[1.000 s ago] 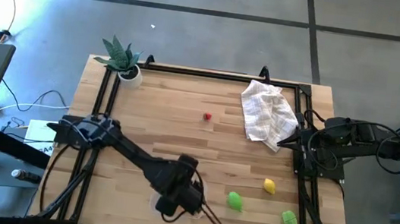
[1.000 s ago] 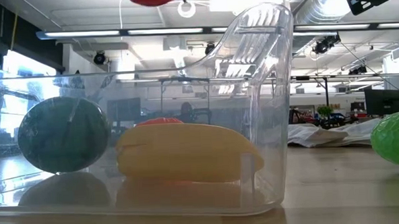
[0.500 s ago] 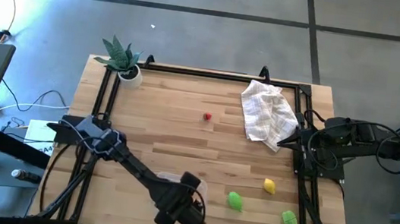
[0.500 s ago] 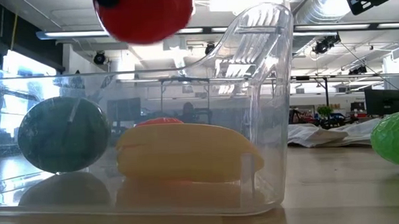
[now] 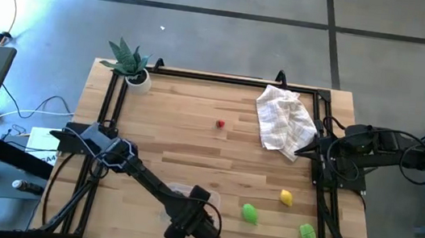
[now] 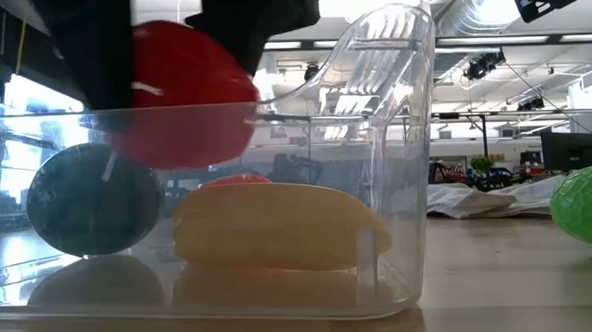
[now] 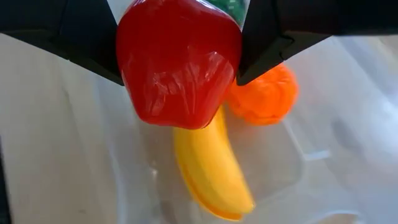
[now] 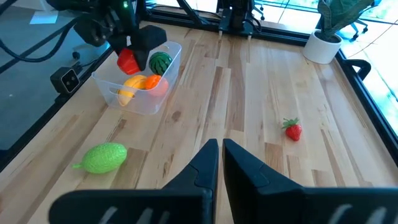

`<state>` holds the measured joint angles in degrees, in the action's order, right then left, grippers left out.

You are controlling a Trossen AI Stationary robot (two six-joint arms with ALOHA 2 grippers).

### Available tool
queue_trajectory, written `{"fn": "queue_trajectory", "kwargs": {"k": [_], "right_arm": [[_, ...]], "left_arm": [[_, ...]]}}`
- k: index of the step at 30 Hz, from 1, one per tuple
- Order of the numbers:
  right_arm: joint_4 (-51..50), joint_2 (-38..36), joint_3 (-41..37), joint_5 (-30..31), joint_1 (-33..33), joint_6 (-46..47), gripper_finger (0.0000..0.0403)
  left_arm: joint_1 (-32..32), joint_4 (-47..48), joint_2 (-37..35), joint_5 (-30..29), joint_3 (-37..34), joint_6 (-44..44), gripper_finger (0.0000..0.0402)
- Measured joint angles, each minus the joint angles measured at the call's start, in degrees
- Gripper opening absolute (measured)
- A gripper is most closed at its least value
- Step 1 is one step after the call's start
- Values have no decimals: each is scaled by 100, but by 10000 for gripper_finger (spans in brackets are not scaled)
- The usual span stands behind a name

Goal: Pick and placing Produce into tupperware
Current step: Put the apple into the bin

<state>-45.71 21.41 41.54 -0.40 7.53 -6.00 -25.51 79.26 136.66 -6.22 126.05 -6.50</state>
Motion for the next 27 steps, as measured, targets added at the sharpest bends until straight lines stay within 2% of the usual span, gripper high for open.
{"fn": "queue_trajectory", "kwargs": {"k": [10,27], "right_arm": [[0,-1,0,0,0,0,16],[2,0,0,0,0,0,16]], "left_arm": [[-44,-295,-5,280,-462,-191,260],[-35,-267,-6,253,-497,-168,277]]}}
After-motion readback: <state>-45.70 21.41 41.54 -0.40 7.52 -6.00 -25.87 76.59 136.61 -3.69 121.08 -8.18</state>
